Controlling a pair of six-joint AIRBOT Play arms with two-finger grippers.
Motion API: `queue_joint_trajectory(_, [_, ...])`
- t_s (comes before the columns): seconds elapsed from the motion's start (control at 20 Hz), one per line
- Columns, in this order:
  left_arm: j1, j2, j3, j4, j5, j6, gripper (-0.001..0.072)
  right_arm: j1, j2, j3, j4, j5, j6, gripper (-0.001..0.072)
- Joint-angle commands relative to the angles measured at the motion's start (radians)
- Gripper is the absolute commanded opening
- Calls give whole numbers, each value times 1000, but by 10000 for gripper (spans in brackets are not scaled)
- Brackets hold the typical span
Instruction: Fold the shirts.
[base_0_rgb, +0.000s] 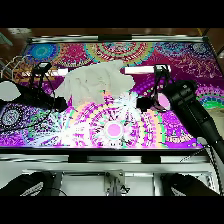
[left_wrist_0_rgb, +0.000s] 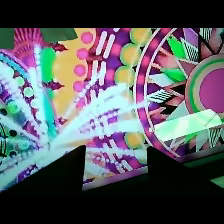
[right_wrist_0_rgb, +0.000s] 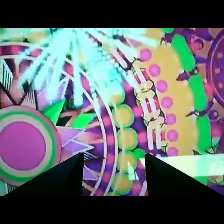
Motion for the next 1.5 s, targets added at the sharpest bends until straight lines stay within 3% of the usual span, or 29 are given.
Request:
queue_joint_trajectory(0.0, [0, 0, 0, 0, 0, 0, 467, 1, 0, 0, -9, -228, 0, 499])
queue_joint_trajectory(0.2, [0, -1, 0, -1, 56, -1, 466, 1, 0, 0, 82, -400, -1, 499])
queue_joint_trajectory(0.5, [0, -5, 0, -144, 195, -3, 467, 1, -1, 0, 127, -406, -19, 499])
queue_joint_trajectory(0.75, [0, -92, 14, -130, 232, -3, 467, 1, -50, 0, 122, -424, -70, 502])
queue_joint_trajectory(0.85, [0, -183, 83, -100, 230, 2, 467, -4, -100, 14, 129, -463, -80, 587])
queue_joint_trajectory(0.9, [1, -240, 135, -85, 229, 13, 469, -21, -135, 45, 164, -471, -98, 587])
queue_joint_trajectory(0.95, [1, -296, 194, -64, 229, 13, 547, -47, -177, 93, 216, -481, -134, 587])
queue_joint_trajectory(1.0, [1, -359, 264, -42, 223, 13, 694, -77, -218, 150, 268, -480, -165, 588])
queue_joint_trajectory(1.2, [24, -591, 499, -34, 206, 11, 714, -208, -389, 365, 459, -429, -255, 588])
queue_joint_trajectory(1.45, [52, -795, 627, -57, 236, 8, 712, -249, -558, 425, 579, -351, -324, 603])
